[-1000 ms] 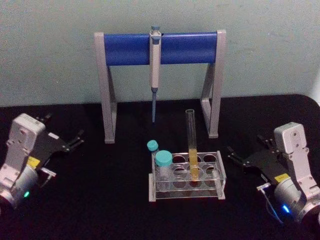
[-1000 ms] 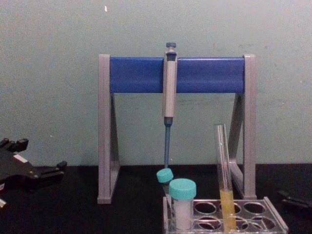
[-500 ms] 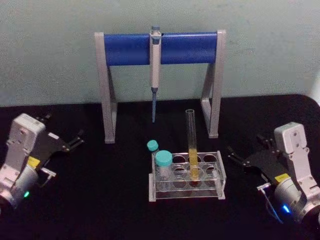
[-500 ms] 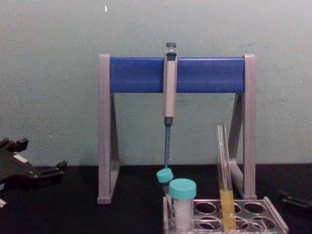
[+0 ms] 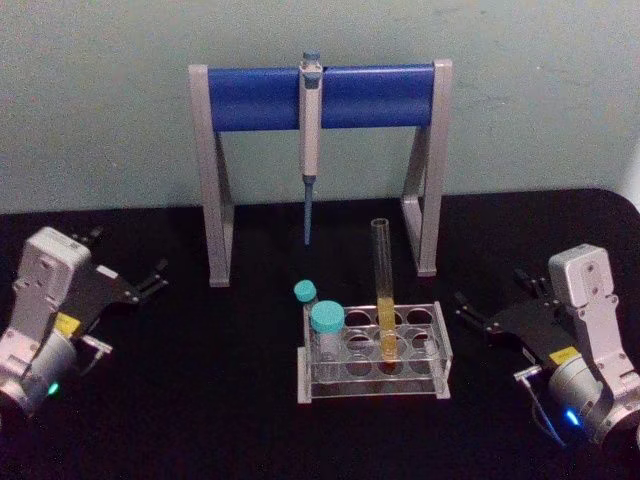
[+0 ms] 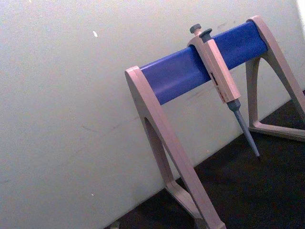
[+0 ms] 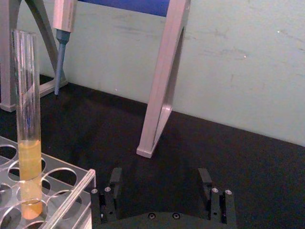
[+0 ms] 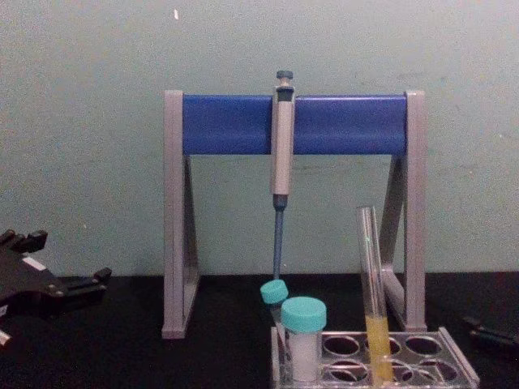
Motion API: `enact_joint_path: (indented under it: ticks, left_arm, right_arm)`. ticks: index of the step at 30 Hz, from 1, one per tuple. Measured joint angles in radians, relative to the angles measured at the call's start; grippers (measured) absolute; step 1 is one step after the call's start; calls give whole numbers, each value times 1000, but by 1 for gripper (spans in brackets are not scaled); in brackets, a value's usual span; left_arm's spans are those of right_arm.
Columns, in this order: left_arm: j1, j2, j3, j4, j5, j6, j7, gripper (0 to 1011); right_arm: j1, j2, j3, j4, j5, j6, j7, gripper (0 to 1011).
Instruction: Pick up the test tube from the test tube rack, shake it, then place it back into the test tube rack.
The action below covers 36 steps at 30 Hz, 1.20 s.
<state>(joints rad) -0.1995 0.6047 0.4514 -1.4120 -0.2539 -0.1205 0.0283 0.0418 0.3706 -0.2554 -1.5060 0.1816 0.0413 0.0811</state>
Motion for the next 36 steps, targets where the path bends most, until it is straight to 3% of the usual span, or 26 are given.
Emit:
enact_joint_path:
  ticks: [36]
  left_arm:
    - [0,0,0,0,0,0,0,1009]
  right_arm:
    - [0,0,0,0,0,0,0,1000]
